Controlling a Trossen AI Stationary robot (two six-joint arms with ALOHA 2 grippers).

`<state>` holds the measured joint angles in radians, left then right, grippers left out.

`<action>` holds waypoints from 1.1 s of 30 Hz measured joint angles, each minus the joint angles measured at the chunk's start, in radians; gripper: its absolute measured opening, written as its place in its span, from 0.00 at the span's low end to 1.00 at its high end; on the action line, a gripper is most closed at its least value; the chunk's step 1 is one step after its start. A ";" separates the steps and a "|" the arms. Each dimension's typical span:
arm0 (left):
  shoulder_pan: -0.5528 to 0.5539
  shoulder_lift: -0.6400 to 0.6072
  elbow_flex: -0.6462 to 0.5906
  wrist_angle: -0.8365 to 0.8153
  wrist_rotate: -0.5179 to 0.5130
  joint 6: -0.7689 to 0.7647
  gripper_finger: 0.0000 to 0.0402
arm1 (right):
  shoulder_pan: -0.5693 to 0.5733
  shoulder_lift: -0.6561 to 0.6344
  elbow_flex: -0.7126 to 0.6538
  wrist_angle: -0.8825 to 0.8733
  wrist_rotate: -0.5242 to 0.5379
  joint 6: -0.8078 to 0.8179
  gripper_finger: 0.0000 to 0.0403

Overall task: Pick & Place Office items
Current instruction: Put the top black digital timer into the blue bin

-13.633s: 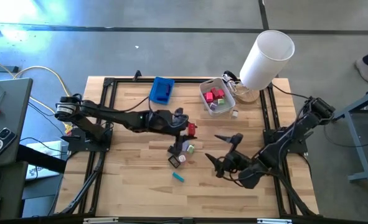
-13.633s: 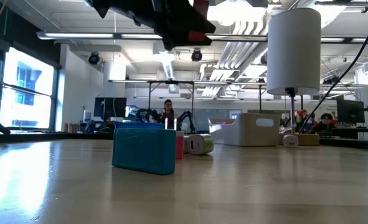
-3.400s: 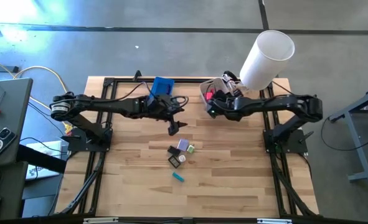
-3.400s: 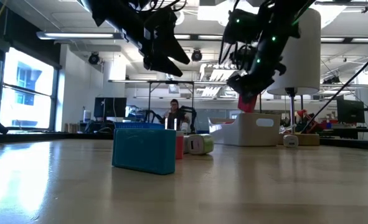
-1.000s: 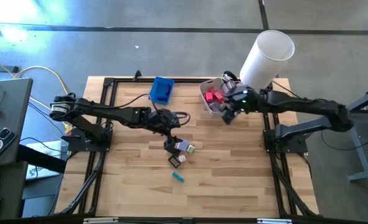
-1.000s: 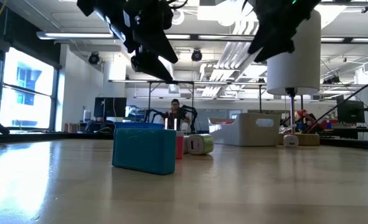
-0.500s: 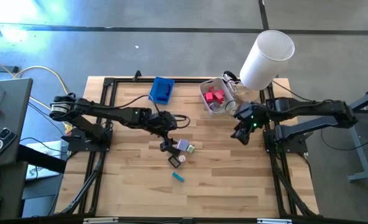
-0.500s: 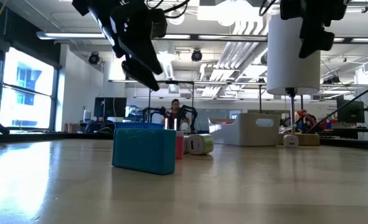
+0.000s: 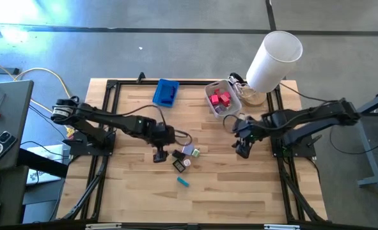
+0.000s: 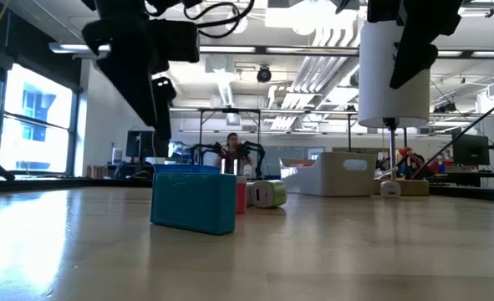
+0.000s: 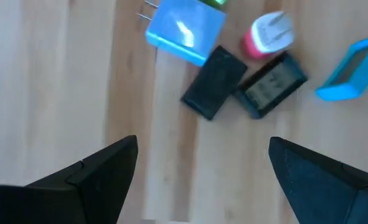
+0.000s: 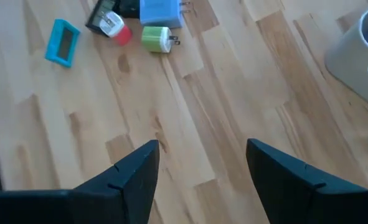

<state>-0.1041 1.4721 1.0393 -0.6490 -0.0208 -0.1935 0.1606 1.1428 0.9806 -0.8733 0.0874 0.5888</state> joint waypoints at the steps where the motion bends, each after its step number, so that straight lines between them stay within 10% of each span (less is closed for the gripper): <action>1: -0.010 0.011 0.000 0.001 -0.040 0.018 0.88 | 0.004 0.014 0.000 0.004 0.008 -0.012 0.57; 12: -0.066 0.112 -0.002 0.058 -0.139 0.353 0.88 | 0.037 0.158 0.000 0.028 0.050 -0.044 0.57; 33: -0.064 0.260 0.000 0.235 -0.082 0.425 0.88 | 0.035 0.191 0.000 0.105 0.052 -0.045 0.57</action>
<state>-0.1684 1.7318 1.0393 -0.4139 -0.1027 0.2319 0.1955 1.3342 0.9810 -0.7686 0.1394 0.5442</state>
